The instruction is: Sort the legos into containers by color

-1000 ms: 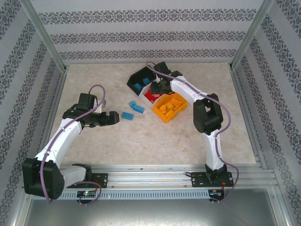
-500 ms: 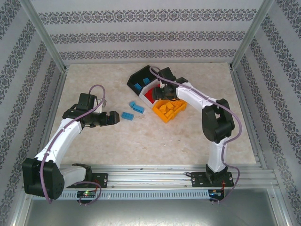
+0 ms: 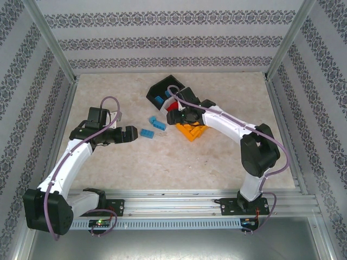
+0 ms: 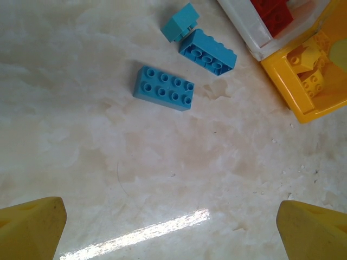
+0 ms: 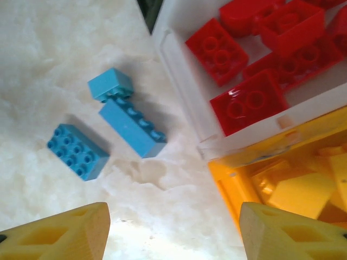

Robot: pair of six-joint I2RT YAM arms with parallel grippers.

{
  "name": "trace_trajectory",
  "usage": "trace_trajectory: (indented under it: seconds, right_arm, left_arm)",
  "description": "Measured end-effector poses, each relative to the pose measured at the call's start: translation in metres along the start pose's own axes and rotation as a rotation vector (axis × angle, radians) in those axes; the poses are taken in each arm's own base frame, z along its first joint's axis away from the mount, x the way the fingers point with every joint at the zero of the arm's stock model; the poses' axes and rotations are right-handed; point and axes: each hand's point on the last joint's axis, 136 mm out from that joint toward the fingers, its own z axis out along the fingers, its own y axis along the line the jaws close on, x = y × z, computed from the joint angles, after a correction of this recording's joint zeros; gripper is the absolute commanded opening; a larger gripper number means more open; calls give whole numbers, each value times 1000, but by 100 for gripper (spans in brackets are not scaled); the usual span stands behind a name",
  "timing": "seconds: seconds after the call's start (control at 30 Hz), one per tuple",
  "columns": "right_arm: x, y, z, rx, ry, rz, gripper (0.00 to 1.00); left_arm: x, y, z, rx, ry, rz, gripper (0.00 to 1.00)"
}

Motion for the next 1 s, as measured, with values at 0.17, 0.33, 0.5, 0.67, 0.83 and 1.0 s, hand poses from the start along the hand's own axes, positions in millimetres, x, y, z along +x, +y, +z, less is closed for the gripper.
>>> trace_trajectory:
  seconds: [0.17, 0.33, 0.5, 0.67, 0.83, 1.0]
  right_arm:
    - [7, 22, 3, -49, 21, -26, 73]
    - [11, 47, 24, -80, 67, -64, 79]
    - [25, 63, 47, -88, 130, -97, 84]
    - [32, 70, 62, -88, 177, -109, 85]
    - [33, 73, 73, -79, 200, -130, 86]
    - [22, 70, 79, -22, 184, -193, 82]
  left_arm:
    - [-1, -2, -2, 9, -9, 10, 100]
    - [-2, -3, -3, 11, -14, 14, 100]
    - [-2, -4, -5, 12, -19, 18, 100]
    - [-2, -4, -6, 13, -24, 20, 100]
    - [-2, -4, -6, 13, -24, 20, 100]
    - [-2, -4, -6, 13, -24, 20, 100]
